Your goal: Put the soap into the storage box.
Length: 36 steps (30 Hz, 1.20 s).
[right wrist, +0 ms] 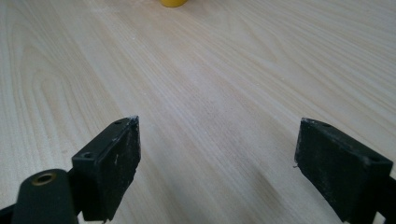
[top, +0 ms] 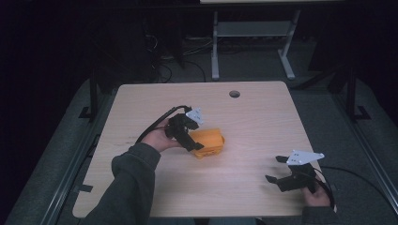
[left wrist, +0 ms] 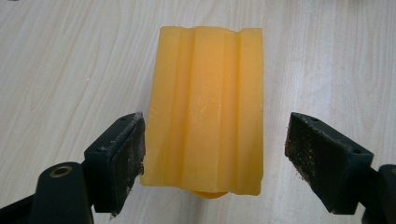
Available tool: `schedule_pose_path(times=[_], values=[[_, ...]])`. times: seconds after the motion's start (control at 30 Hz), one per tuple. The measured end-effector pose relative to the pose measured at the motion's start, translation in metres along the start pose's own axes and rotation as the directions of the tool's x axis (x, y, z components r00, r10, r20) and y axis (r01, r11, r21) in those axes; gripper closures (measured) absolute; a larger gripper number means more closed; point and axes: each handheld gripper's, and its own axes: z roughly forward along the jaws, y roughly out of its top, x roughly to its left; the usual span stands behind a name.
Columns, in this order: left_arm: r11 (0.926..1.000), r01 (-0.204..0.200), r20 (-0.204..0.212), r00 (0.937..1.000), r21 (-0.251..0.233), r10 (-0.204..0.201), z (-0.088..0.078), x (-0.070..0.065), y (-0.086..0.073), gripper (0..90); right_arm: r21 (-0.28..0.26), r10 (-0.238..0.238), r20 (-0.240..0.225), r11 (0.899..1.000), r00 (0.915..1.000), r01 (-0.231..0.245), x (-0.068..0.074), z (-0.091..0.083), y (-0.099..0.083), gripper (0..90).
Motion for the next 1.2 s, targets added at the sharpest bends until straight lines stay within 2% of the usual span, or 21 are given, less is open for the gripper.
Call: schedule_pose_path(times=[0.17, 0.27, 0.4, 0.67, 0.9, 1.07, 1.1, 1.13, 1.17, 1.2], values=[[1.0, 0.006, -0.005, 1.0, 0.0, -0.006, -0.001, -0.002, -0.005, 19.6, -0.003, -0.001, 0.001, 1.0, 1.0, 0.001, 0.0, 0.0, 0.0, 13.7], [0.9998, 0.008, -0.008, 0.9999, 0.018, -0.008, -0.003, -0.003, -0.01, 19.5, -0.002, 0.0, 0.003, 1.0, 1.0, 0.0, 0.0, 0.0, 0.0, 13.7], [0.9998, 0.019, -0.015, 0.9997, -0.007, -0.019, -0.008, -0.005, -0.015, 19.6, -0.004, 0.001, 0.005, 1.0, 1.0, -0.001, 0.0, 0.0, 0.0, 13.7], [0.9994, 0.034, -0.018, 0.9993, -0.003, -0.034, -0.013, -0.007, -0.027, 19.7, -0.003, 0.008, 0.013, 1.0, 0.9999, -0.008, -0.001, 0.0, -0.001, 13.7], [0.998, 0.054, -0.013, 0.9984, -0.031, -0.055, -0.016, -0.011, -0.035, 19.9, -0.003, 0.009, 0.019, 1.0, 0.9998, -0.009, -0.001, 0.0, -0.001, 13.7], [0.9986, 0.047, -0.017, 0.9987, -0.023, -0.048, -0.017, -0.015, -0.036, 19.9, -0.003, 0.012, 0.021, 1.0, 0.9997, -0.012, -0.001, 0.0, -0.001, 13.7], [0.9992, 0.036, -0.018, 0.9992, -0.017, -0.036, -0.018, -0.017, -0.036, 19.9, -0.002, 0.012, 0.021, 1.0, 0.9997, -0.012, -0.001, 0.0, -0.001, 13.7], [0.9987, 0.044, -0.017, 0.9989, -0.027, -0.044, -0.019, -0.018, -0.036, 19.9, -0.002, 0.011, 0.022, 1.0, 0.9997, -0.011, -0.001, 0.0, -0.001, 13.7], [0.9993, 0.031, -0.018, 0.9994, -0.022, -0.031, -0.02, -0.019, -0.036, 19.9, -0.001, 0.011, 0.022, 1.0, 0.9997, -0.011, -0.001, 0.0, -0.001, 13.7], [0.9984, 0.039, -0.016, 0.9991, -0.04, -0.04, -0.02, -0.021, -0.037, 19.9, 0.0, 0.01, 0.022, 1.0, 0.9997, -0.01, -0.001, 0.0, -0.001, 13.7]])
